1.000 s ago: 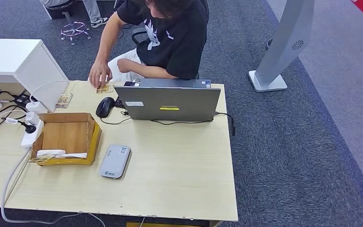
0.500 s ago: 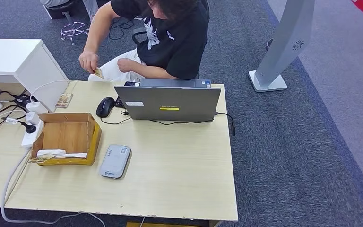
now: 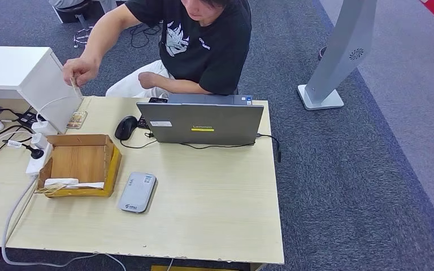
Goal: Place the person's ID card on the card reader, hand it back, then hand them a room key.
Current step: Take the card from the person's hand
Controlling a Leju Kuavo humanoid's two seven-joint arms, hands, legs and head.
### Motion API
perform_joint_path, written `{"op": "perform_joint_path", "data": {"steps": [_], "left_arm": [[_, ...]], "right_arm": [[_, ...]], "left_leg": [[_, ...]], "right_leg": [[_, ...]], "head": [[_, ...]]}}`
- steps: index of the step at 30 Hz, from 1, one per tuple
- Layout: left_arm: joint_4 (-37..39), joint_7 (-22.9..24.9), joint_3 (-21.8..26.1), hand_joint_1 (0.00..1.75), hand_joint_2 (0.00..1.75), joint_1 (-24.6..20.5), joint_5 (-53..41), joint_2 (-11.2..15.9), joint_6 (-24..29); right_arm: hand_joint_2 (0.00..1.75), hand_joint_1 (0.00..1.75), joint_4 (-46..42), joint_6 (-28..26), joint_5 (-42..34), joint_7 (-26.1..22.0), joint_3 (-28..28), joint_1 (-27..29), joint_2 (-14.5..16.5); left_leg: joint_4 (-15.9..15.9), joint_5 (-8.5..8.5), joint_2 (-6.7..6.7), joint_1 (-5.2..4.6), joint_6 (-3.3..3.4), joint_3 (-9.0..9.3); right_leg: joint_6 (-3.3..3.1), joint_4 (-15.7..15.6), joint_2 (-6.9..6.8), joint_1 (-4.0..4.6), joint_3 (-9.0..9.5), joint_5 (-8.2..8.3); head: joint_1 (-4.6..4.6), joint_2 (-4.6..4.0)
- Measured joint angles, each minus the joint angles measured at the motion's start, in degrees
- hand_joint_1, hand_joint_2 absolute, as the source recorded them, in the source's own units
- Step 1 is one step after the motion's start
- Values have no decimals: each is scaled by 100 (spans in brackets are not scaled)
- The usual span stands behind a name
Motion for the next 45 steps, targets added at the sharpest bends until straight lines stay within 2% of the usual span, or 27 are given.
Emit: {"op": "perform_joint_path", "data": {"steps": [4,7,13,18,24,26,30,38,42,45], "left_arm": [[96,734,-1020,0,175,-139,-370,598,524],[487,978,-1719,0,175,-428,-575,1021,940],[1460,1242,-2751,0,175,-994,-988,1507,1334],[2054,1268,-3305,0,175,-1246,-1419,1647,1584],[2439,1268,-3726,0,175,-1350,-1608,1682,1646],[2527,1268,-3824,0,175,-1361,-1633,1689,1656],[2667,1268,-3949,17,175,-1373,-1646,1704,1669],[2816,1267,-4071,17,175,-1371,-1662,1729,1670],[2836,1267,-4079,175,175,-1372,-1663,1731,1669],[2852,1267,-4088,175,175,-1367,-1671,1731,1668]], "right_arm": [[175,0,-1,292,149,77,-20,-10,-2],[175,0,-2,425,261,84,-24,-37,-2],[175,0,-2,534,463,103,-24,-50,-8],[175,0,-2,592,537,109,-24,-51,-16],[175,0,-2,623,632,184,-24,-51,-19],[175,0,-2,630,666,199,-23,-51,-20],[175,0,-1,640,724,210,-22,-51,-20],[175,0,-2,696,766,210,9,-50,-21],[175,0,-2,696,766,210,10,-50,-21],[175,0,-2,698,775,203,11,-50,-22]], "left_leg": [[0,9,-8,3,-10,1],[-1,16,-12,3,-19,0],[0,26,-10,0,-20,-2],[1,25,-7,-1,-20,-5],[1,25,-6,0,-21,-8],[1,25,-6,1,-21,-8],[0,25,-6,2,-21,-8],[0,25,-6,2,-21,-10],[0,25,-6,2,-21,-10],[0,25,-5,2,-21,-10]], "right_leg": [[-4,2,-9,1,2,3],[-13,6,-12,1,10,10],[-13,6,-8,1,9,17],[-12,4,-4,0,6,18],[-12,3,-3,0,2,17],[-12,4,-3,0,2,17],[-12,4,-1,1,2,17],[-12,4,0,1,2,17],[-12,4,0,1,2,17],[-12,4,1,1,1,17]], "head": [[1,0],[-1,0],[-2,0],[-1,0],[-2,0],[-2,0],[-2,0],[-2,0],[-2,0],[-2,0]]}}
